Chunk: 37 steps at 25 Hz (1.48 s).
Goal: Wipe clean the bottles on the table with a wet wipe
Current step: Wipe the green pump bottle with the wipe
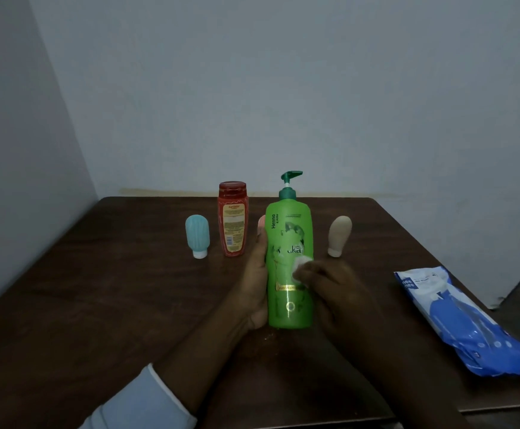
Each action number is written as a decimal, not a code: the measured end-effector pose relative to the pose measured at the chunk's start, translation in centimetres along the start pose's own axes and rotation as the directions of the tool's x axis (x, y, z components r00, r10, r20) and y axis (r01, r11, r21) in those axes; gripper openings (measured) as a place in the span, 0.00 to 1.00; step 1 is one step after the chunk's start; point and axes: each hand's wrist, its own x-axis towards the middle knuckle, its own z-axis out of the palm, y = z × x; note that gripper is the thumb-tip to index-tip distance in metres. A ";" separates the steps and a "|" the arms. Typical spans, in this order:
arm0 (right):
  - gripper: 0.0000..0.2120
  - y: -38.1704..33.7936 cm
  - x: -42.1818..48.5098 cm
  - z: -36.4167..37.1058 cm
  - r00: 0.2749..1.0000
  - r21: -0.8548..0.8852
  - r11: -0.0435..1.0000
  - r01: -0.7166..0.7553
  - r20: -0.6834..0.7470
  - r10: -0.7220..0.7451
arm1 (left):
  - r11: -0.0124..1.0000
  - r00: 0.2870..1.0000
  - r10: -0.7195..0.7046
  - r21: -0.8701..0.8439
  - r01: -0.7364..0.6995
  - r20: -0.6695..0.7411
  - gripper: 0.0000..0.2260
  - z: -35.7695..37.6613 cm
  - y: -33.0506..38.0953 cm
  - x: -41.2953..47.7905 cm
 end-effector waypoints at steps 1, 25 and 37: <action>0.14 -0.7 -1.4 0.1 1.000 0.031 1.000 0.006 0.007 -0.007 | 1.000 1.000 0.003 0.001 -0.003 -0.011 0.37 -0.1 0.1 0.1; 0.11 -0.8 -1.3 -2.4 0.831 0.579 0.708 -0.404 -0.093 0.549 | 0.878 0.974 0.174 0.426 -0.220 0.146 0.22 0.2 -1.4 -1.1; 0.09 -0.5 -0.1 -5.5 0.671 0.643 0.631 -0.434 -0.236 0.703 | 0.743 0.963 0.207 0.612 -0.269 0.172 0.27 -0.2 0.2 -0.8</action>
